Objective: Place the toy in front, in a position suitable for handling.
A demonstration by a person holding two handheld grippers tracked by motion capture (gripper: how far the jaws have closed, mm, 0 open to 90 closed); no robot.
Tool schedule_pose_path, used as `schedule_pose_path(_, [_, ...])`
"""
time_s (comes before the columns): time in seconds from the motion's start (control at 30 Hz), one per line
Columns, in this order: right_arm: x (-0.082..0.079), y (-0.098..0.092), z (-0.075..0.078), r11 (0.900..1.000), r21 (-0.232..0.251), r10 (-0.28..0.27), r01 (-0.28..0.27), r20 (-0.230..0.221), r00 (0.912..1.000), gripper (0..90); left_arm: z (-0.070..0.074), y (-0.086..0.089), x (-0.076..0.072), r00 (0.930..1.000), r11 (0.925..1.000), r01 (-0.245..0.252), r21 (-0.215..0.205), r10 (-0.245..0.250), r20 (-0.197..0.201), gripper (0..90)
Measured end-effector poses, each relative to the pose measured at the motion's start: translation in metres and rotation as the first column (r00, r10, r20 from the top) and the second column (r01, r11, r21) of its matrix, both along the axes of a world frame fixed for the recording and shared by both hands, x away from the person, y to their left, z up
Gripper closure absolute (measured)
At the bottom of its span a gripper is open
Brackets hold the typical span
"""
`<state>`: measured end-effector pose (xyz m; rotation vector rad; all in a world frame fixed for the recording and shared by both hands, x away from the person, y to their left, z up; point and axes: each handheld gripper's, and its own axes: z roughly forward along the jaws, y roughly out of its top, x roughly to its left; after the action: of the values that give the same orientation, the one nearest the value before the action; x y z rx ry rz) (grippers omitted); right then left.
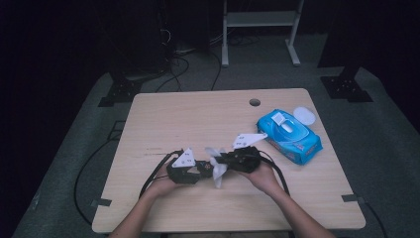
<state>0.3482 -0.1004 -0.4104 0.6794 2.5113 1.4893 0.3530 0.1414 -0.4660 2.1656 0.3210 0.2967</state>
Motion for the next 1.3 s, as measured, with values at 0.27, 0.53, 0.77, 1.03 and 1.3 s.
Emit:
schedule_pose_path(0.27, [0.010, 0.012, -0.016, 0.998, -0.055, -0.006, 0.005, -0.007, 1.0000, 83.7, 0.000, 0.003, 0.001, 1.0000, 1.0000, 0.008, -0.003, -0.008, -0.001, 57.9])
schedule_pose_path(0.53, [0.017, -0.040, -0.013, 0.989, -0.079, -0.123, 0.123, 0.004, 0.9924, 83.6, 0.000, 0.003, 0.001, 1.0000, 1.0000, 0.006, -0.003, -0.006, -0.002, 57.9])
schedule_pose_path(0.77, [0.018, -0.067, -0.015, 0.981, -0.070, -0.182, 0.181, -0.008, 0.9833, 83.6, 0.000, 0.003, 0.001, 1.0000, 1.0000, 0.006, -0.006, -0.006, -0.004, 57.9])
schedule_pose_path(1.03, [0.016, -0.058, -0.017, 0.985, -0.060, -0.161, 0.159, -0.017, 0.9868, 83.6, 0.003, 0.005, 0.001, 0.9998, 0.9999, 0.011, -0.005, -0.011, -0.017, 56.5])
schedule_pose_path(1.3, [0.011, -0.037, -0.020, 0.995, -0.030, -0.101, 0.100, -0.024, 0.9946, 83.6, 0.008, 0.001, -0.001, 0.9993, 0.9990, 0.018, 0.042, -0.017, -0.034, 47.5])
